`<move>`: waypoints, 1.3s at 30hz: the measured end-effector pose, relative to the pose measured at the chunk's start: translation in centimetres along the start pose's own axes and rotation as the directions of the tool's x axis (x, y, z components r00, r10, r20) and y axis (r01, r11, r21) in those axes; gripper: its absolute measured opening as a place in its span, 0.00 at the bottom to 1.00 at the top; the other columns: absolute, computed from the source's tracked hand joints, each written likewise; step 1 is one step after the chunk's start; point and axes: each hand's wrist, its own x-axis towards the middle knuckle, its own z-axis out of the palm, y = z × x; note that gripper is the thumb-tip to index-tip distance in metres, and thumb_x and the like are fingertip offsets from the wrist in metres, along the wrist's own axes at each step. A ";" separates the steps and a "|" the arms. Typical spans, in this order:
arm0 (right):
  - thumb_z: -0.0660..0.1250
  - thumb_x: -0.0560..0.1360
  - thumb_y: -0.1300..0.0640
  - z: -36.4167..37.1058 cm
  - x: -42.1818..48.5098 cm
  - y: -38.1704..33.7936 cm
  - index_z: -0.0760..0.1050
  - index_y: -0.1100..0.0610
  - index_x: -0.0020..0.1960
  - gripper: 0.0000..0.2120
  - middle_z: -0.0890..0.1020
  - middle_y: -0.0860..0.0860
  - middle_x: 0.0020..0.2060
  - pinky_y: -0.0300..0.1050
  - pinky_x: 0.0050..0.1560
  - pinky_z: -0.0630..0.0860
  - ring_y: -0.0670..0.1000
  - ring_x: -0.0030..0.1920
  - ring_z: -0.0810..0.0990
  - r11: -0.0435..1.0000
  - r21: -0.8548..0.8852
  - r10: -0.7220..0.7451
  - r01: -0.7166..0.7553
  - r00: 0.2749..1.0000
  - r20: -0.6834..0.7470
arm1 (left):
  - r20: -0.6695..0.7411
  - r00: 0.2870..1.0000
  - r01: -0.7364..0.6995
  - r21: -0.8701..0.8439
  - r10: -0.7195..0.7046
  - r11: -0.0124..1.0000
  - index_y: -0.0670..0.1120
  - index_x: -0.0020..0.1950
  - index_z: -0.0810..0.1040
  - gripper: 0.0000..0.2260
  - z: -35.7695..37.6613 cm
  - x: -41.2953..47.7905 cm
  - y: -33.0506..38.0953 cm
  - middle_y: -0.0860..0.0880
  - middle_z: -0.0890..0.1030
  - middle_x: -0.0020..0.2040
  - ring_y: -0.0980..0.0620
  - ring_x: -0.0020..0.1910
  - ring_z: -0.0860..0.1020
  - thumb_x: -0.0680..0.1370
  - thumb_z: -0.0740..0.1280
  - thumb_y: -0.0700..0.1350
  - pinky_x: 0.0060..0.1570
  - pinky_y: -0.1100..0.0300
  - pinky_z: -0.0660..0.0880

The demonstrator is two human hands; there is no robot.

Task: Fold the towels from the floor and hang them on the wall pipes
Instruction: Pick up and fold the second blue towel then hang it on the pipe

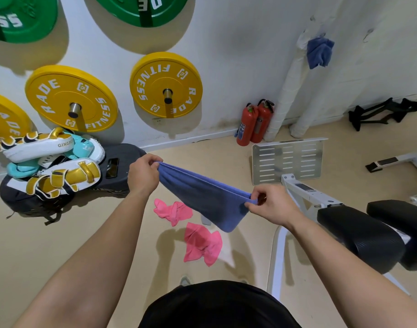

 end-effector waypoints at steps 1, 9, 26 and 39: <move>0.74 0.68 0.51 -0.2 0.0 -0.1 0.73 0.49 0.33 0.10 0.80 0.47 0.30 0.48 0.36 0.77 0.49 0.34 0.78 1.000 0.000 0.001 -0.001 0.999 -0.048 | -0.001 1.000 0.003 -0.007 -0.003 1.000 0.52 0.50 0.83 0.09 0.0 -0.1 -0.1 0.52 0.83 0.47 0.52 0.46 0.79 0.80 0.63 0.42 0.40 0.62 0.68; 0.70 0.76 0.57 -2.2 1.6 0.6 0.81 0.49 0.46 0.04 0.80 0.46 0.40 0.43 0.43 0.69 0.52 0.45 0.79 0.995 -0.088 -0.045 0.040 0.997 -0.059 | 0.077 0.995 -0.053 -0.101 0.061 0.993 0.50 0.49 0.83 0.08 -0.3 -1.1 -0.1 0.51 0.83 0.43 0.54 0.45 0.79 0.79 0.65 0.40 0.46 0.62 0.72; 0.73 0.72 0.60 3.3 1.9 -0.7 0.80 0.60 0.40 0.05 0.77 0.49 0.27 0.63 0.41 0.81 0.50 0.31 0.76 0.779 0.603 0.368 -0.173 0.905 -0.215 | 0.340 0.929 0.320 -0.535 -0.148 0.782 0.48 0.39 0.84 0.04 6.7 -9.3 6.5 0.44 0.84 0.35 0.47 0.35 0.80 0.71 0.75 0.40 0.45 0.51 0.81; 0.68 0.73 0.57 5.8 0.3 -3.4 0.85 0.43 0.42 0.11 0.80 0.52 0.30 0.62 0.46 0.80 0.50 0.35 0.76 0.809 0.583 0.169 -0.075 0.980 -0.109 | 0.352 0.934 0.275 -0.589 -0.065 0.760 0.46 0.48 0.84 0.10 8.2 -13.4 7.5 0.48 0.86 0.44 0.51 0.47 0.85 0.77 0.68 0.33 0.50 0.56 0.82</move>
